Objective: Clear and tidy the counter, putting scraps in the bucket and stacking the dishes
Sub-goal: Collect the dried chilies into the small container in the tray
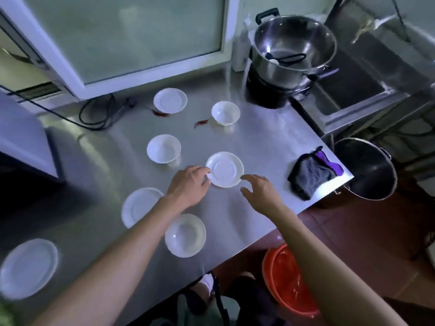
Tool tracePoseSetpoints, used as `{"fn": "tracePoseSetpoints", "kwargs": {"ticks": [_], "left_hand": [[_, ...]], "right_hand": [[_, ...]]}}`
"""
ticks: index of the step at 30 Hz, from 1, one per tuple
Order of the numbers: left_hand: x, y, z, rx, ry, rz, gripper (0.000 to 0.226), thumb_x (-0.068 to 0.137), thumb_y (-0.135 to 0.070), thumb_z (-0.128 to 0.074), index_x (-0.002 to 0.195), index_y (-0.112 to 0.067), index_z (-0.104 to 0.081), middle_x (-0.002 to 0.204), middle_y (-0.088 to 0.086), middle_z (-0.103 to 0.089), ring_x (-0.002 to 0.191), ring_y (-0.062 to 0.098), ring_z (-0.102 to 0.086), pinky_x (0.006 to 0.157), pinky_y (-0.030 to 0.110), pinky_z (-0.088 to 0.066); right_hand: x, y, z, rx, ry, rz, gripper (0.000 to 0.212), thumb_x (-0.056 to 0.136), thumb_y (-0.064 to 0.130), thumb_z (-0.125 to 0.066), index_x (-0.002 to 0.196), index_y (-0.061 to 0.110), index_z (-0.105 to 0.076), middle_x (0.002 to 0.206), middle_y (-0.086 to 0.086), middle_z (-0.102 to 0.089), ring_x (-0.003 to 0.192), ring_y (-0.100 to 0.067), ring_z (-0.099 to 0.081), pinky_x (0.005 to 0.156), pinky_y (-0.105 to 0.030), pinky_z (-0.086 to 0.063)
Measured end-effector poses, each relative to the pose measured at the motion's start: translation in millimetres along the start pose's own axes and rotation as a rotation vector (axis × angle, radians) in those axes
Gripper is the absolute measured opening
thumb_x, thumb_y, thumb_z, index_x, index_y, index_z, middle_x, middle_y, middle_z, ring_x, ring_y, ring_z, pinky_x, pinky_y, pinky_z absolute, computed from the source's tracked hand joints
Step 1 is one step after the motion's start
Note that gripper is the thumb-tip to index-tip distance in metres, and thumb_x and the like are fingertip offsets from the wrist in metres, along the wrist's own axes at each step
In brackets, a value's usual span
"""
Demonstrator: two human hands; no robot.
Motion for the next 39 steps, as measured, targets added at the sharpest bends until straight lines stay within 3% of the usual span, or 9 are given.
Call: {"fn": "tracePoseSetpoints", "kwargs": {"ticks": [7,13,22,26,33,39], "left_hand": [[20.6,56.9,34.5,-0.063,-0.143,0.146,0.028,0.095,-0.026,-0.056,0.12,-0.022,-0.066,0.12,-0.004,-0.067,0.112,0.022,-0.059,0.085,0.037,-0.051],[44.0,85.6,59.6,-0.05,-0.21,0.259,0.025,0.091,-0.021,-0.059,0.114,-0.02,-0.069,0.114,0.001,-0.07,0.106,0.028,-0.062,0.079,0.04,-0.054],[96.6,119.9,80.4,-0.037,-0.251,0.36,0.027,0.088,-0.016,-0.059,0.113,-0.017,-0.07,0.112,0.002,-0.07,0.104,0.03,-0.061,0.084,0.043,-0.05],[120.9,137.5,78.9,-0.052,-0.261,0.375,0.027,0.09,-0.018,-0.059,0.114,-0.018,-0.07,0.114,0.001,-0.07,0.105,0.029,-0.061,0.087,0.04,-0.05],[150.2,163.3,74.9,-0.081,-0.269,0.393,0.027,0.092,-0.022,-0.058,0.117,-0.018,-0.068,0.116,0.0,-0.069,0.106,0.027,-0.06,0.085,0.039,-0.049],[161.7,182.9,70.4,-0.091,-0.225,0.405,0.028,0.095,-0.023,-0.056,0.12,-0.017,-0.066,0.119,0.0,-0.067,0.108,0.026,-0.059,0.089,0.041,-0.048]], "right_hand": [[83.7,63.2,-0.3,-0.062,0.045,0.15,0.042,0.096,0.023,-0.058,0.139,0.021,-0.056,0.142,0.0,-0.057,0.127,-0.025,-0.053,0.102,-0.037,-0.043],[153.0,103.2,-6.1,-0.048,0.094,0.291,0.041,0.096,0.02,-0.058,0.137,0.016,-0.057,0.144,-0.002,-0.055,0.127,-0.029,-0.052,0.102,-0.04,-0.045],[243.4,132.6,-18.2,-0.24,0.17,0.362,0.048,0.094,0.012,-0.056,0.142,0.016,-0.051,0.147,-0.004,-0.05,0.131,-0.029,-0.048,0.104,-0.04,-0.041],[276.0,136.4,-10.8,-0.261,0.112,0.36,0.044,0.091,0.004,-0.052,0.133,0.013,-0.058,0.138,-0.009,-0.057,0.124,-0.032,-0.051,0.099,-0.041,-0.044],[312.5,139.2,-20.3,-0.467,0.113,0.404,0.021,0.092,0.004,-0.045,0.102,0.011,-0.062,0.112,-0.01,-0.063,0.108,-0.032,-0.053,0.087,-0.038,-0.04],[320.9,136.9,-30.4,-0.542,0.129,0.388,0.024,0.095,0.007,-0.042,0.108,0.011,-0.062,0.112,-0.01,-0.062,0.11,-0.031,-0.053,0.092,-0.038,-0.038]]}}
Point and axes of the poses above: each hand's wrist, its own x-axis towards the middle knuckle, its own z-axis out of the back of the hand, y = z × x, the point moved 9 cm from there along x, towards the middle knuckle
